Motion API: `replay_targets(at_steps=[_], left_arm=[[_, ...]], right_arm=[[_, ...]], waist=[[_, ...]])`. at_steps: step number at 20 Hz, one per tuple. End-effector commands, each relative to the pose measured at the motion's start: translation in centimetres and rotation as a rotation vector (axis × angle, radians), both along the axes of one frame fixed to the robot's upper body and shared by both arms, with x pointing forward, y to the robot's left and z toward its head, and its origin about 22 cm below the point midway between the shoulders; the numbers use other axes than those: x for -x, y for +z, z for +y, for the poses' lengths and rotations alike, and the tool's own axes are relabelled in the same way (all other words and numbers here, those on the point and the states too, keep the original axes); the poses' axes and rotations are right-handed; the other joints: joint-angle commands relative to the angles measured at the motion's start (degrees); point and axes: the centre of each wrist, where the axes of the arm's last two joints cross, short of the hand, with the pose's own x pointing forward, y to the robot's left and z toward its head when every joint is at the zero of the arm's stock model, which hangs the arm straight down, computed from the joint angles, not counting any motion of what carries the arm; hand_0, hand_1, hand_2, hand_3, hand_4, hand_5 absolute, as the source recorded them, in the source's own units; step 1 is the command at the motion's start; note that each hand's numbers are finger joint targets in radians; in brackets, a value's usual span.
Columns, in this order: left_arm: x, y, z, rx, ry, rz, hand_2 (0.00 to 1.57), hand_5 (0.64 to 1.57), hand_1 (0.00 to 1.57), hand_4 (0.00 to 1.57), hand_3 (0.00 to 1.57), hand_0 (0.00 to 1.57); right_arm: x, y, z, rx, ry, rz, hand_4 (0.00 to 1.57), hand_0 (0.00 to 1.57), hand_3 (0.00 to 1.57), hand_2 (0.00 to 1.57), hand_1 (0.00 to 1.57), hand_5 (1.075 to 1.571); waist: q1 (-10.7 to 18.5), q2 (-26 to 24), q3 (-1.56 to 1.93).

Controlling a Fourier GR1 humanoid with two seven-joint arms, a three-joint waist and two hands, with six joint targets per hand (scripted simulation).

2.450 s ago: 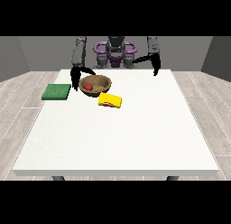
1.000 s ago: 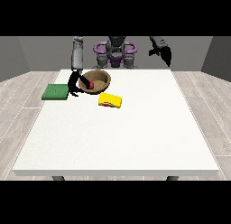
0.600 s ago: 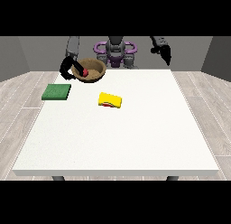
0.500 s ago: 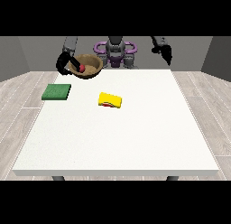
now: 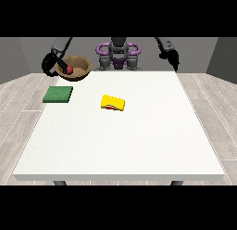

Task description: Pick the cup and pour the ball into the bowl, then pick the bowl and place it on the pad

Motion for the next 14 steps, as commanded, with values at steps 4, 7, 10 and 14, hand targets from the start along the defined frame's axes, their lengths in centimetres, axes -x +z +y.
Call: replay_targets(at_steps=[4,7,10,14], left_arm=[[-0.7,5.0,6.0,0.052,0.003,-0.139,0.00,1.525,0.00,1.31,0.00,0.00],[-0.6,9.9,12.7,0.039,0.040,-0.191,0.00,1.567,0.00,1.31,0.00,0.00],[1.8,8.8,17.2,0.040,0.106,-0.228,0.00,1.571,0.00,1.28,0.00,0.00],[2.5,13.8,21.1,0.063,0.092,-0.292,0.00,1.566,0.00,1.23,0.00,0.00]], right_arm=[[2.0,2.6,-7.5,0.044,-0.081,-0.093,0.91,1.57,0.00,1.57,1.57,1.571],[1.7,2.6,-6.8,0.040,-0.094,-0.124,0.87,1.57,0.00,1.57,1.57,1.571],[1.5,3.9,-7.0,0.065,-0.080,-0.175,0.82,1.57,0.00,1.57,1.57,1.570],[2.5,2.8,-8.3,0.024,-0.095,-0.251,0.79,1.57,0.00,1.57,1.57,1.567]], waist=[[3.96,5.28,0.04],[3.70,6.83,0.01],[2.50,8.70,-0.06],[2.81,12.14,0.01]])
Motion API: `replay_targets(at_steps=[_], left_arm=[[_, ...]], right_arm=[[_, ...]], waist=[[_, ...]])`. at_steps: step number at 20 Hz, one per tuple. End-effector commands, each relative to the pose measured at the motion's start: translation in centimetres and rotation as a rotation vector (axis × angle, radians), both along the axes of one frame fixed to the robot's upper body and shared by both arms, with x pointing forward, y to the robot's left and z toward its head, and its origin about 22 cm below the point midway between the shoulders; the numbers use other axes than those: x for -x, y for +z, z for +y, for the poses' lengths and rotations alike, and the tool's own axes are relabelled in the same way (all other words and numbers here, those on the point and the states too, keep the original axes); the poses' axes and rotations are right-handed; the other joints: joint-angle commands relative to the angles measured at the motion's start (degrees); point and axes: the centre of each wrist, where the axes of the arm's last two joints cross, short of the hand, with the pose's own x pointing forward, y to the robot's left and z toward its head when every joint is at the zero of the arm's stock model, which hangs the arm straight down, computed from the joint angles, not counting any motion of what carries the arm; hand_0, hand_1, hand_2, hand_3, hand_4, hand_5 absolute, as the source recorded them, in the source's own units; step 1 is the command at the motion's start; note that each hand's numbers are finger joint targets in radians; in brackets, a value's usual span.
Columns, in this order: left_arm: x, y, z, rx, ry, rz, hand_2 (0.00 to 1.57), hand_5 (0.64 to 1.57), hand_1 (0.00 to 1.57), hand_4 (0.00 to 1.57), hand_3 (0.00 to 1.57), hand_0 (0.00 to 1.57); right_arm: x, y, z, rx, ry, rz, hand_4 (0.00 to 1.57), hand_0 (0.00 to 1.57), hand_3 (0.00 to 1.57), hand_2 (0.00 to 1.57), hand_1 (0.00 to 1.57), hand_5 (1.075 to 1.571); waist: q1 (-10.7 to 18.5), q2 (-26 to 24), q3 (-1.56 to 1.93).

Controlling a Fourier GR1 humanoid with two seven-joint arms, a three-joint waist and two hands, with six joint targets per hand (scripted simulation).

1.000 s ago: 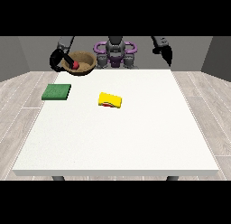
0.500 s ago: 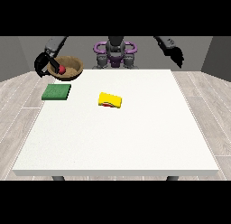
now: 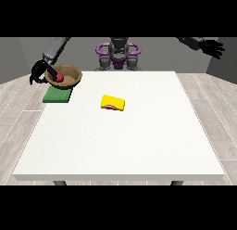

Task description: Pick the cup and pour the ball into the bowl, then pick the bowl and place it on the pad

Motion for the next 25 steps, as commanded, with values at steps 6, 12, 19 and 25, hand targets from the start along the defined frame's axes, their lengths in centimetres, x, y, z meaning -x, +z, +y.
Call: replay_targets(at_steps=[6,12,19,25], left_arm=[[1.0,1.6,2.9,0.004,0.004,-0.089,0.00,1.558,0.00,1.19,0.00,0.00],[1.0,4.2,4.2,-0.017,0.004,-0.150,0.00,1.549,0.00,1.17,0.00,0.00],[-1.7,1.4,-3.9,-0.006,-0.097,0.011,0.00,1.569,0.00,1.01,0.00,0.00],[-0.7,-4.9,-5.9,0.033,-0.069,0.231,0.00,1.559,0.00,0.90,0.00,0.00]], right_arm=[[0.2,1.8,-3.0,-0.028,-0.174,-0.089,0.00,1.57,0.71,1.57,1.57,1.560],[-0.4,5.1,-5.0,-0.041,-0.126,-0.075,0.00,0.42,0.92,0.56,0.42,1.518],[-0.5,2.5,-4.1,-0.051,-0.112,0.060,0.00,0.00,0.00,0.00,0.00,1.361],[-4.6,4.6,1.6,-0.126,0.110,0.030,0.48,0.00,0.00,0.00,0.00,1.434]], waist=[[0.59,5.08,0.04],[1.56,7.82,0.03],[1.42,-2.32,0.17],[-2.40,-15.55,-0.12]])
